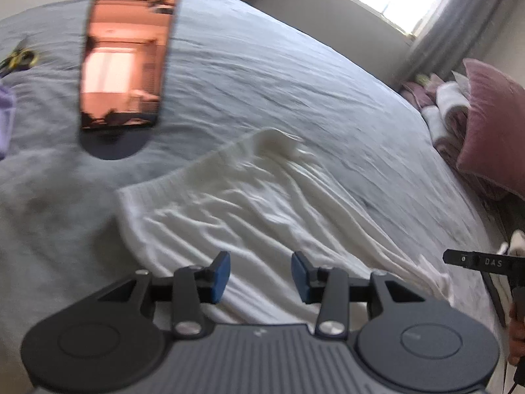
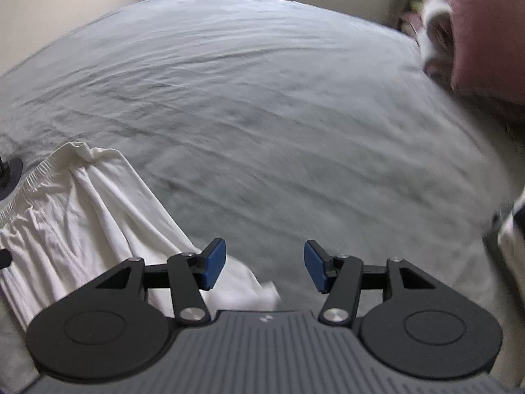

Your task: Fold clothes

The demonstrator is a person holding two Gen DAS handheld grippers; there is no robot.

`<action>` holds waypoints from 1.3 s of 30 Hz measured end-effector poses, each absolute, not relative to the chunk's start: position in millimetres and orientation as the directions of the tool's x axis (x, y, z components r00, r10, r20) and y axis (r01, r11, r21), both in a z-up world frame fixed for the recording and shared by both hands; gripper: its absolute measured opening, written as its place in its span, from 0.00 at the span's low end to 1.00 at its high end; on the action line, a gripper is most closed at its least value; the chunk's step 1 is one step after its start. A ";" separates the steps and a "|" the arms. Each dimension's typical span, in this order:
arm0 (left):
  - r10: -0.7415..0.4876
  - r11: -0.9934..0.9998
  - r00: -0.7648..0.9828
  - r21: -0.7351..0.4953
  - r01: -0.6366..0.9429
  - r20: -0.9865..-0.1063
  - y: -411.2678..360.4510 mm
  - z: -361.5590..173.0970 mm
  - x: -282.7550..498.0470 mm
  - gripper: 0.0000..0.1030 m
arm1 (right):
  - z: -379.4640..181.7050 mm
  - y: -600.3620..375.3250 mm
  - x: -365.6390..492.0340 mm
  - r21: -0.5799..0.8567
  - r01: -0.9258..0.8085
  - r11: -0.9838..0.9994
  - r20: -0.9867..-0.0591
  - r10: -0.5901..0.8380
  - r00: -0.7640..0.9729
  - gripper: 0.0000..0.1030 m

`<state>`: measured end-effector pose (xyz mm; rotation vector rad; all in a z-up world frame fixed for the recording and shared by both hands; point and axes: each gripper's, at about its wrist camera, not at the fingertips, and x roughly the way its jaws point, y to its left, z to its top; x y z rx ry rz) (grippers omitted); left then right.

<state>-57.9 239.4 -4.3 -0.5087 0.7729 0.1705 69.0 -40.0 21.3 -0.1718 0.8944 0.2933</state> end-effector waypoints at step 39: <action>-0.272 0.906 0.704 -0.422 -0.044 -0.656 168.5 -4.0 -38.7 0.41 | 56.7 -13.2 87.3 0.381 -0.368 0.848 -0.636 0.529 0.562 0.06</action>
